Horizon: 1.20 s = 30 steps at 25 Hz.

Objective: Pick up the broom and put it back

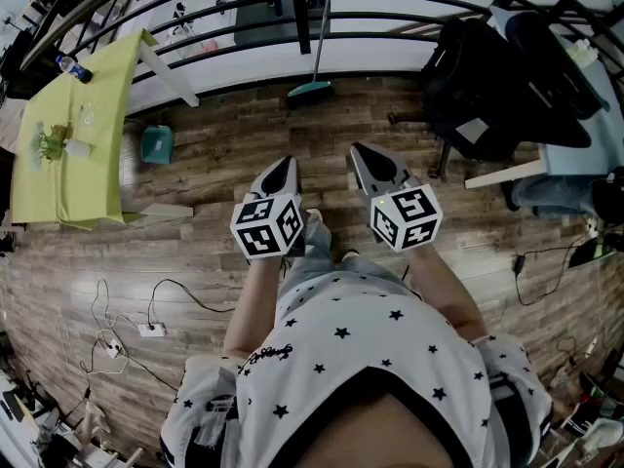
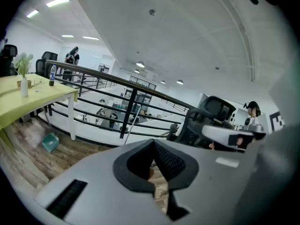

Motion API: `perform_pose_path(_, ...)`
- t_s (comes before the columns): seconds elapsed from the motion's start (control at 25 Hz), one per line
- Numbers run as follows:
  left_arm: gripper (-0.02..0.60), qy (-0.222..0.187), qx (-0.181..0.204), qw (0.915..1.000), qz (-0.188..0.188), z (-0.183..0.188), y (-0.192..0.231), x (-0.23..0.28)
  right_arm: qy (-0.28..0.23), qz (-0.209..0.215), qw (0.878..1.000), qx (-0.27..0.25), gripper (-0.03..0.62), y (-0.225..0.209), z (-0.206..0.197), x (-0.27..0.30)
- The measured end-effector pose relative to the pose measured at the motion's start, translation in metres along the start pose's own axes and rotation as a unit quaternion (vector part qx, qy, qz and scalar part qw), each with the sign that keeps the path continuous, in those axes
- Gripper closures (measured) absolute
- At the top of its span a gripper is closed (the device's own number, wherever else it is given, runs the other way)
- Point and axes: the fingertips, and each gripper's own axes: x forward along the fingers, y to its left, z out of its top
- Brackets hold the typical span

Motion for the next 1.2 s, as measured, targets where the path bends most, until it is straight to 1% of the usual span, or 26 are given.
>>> perform_pose_path(0.12, 0.569, -0.006, -0.001, 1.0000, 0.001, -0.009, -0.008, -0.006, 0.009, 0.001, 1.000, -0.010, 0.600, 0.001, -0.011, -0.011)
perform_pose_path(0.2, 0.569, -0.008, 0.009, 0.9999, 0.000, -0.010, -0.013, -0.005, 0.010, -0.001, 1.000, -0.012, 0.600, -0.001, -0.014, -0.016)
perform_pose_path(0.32, 0.569, -0.009, 0.028, 0.9996, -0.003, -0.005, -0.018, 0.002, 0.007, -0.006, 1.000, -0.012, 0.600, -0.008, -0.012, -0.015)
perform_pose_path(0.52, 0.569, -0.012, 0.036, 0.9992, -0.009, 0.009, -0.014, 0.017, 0.006, 0.000, 1.000, -0.008, 0.600, -0.011, -0.011, 0.000)
perform_pose_path(0.64, 0.569, -0.011, 0.041, 0.9990, -0.013, 0.016, -0.010, 0.026, 0.001, 0.005, 1.000, 0.008, 0.600, -0.012, -0.007, 0.014)
perform_pose_path(0.84, 0.569, -0.008, 0.046, 0.9986, -0.023, 0.032, 0.001, 0.044, -0.001, 0.006, 1.000, 0.007, 0.600, -0.016, 0.002, 0.039)
perform_pose_path(1.2, 0.569, 0.001, 0.063, 0.9970, -0.045, 0.050, 0.033, 0.064, -0.008, -0.016, 1.000, 0.014, 0.600, -0.014, 0.007, 0.084)
